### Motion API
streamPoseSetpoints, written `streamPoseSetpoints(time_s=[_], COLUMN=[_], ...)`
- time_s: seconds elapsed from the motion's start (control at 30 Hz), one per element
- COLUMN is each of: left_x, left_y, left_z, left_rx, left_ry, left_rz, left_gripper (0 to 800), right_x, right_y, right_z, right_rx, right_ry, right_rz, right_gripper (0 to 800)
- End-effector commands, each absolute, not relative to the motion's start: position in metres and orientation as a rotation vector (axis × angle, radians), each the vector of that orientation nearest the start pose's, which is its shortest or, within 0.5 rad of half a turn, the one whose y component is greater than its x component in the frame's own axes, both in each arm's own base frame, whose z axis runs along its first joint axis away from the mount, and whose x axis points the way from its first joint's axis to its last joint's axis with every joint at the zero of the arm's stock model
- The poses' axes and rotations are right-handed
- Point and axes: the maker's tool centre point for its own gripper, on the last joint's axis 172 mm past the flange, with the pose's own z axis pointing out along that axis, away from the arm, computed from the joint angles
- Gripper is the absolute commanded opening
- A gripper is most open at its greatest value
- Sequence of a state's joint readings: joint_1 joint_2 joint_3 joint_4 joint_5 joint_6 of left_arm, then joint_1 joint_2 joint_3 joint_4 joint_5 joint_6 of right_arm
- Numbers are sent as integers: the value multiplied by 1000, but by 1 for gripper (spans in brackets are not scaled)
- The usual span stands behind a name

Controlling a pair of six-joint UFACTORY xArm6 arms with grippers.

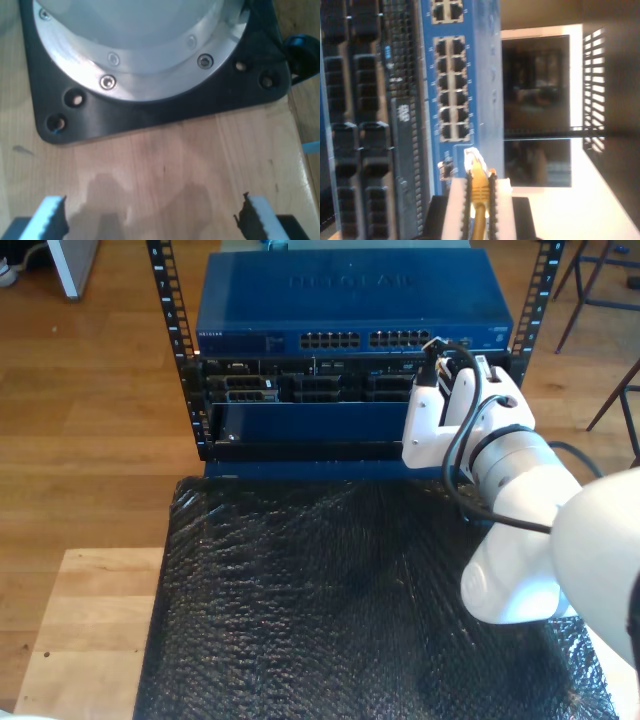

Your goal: Grab the cable and plug it in

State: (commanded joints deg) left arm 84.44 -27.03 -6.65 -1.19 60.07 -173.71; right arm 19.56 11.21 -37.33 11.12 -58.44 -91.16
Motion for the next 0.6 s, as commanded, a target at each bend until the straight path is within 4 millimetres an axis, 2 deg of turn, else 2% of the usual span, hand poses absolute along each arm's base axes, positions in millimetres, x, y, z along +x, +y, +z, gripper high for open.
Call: streamPoseSetpoints(time_s=[0.1, 0.17, 0.2, 0.43, 0.6], left_x=[16, 16, 16, 16, 16], left_y=[120, 120, 120, 120, 120], left_z=[28, 28, 28, 28, 28], left_rx=[-2164, -2165, -2164, -2165, -2165], left_ry=[2626, 2624, 2626, 2626, 2624], left_rz=[-586, -587, -586, -588, -587], left_gripper=[800, 800, 800, 800, 800], right_x=[588, 594, 597, 621, 625], right_y=[160, 163, 165, 174, 175], right_z=[309, 293, 291, 307, 304], right_rx=[1225, 1226, 1225, 1225, 1232], right_ry=[1410, 1433, 1432, 1376, 1373], right_rz=[1333, 1322, 1325, 1384, 1389], right_gripper=[0, 0, 0, 0, 0])
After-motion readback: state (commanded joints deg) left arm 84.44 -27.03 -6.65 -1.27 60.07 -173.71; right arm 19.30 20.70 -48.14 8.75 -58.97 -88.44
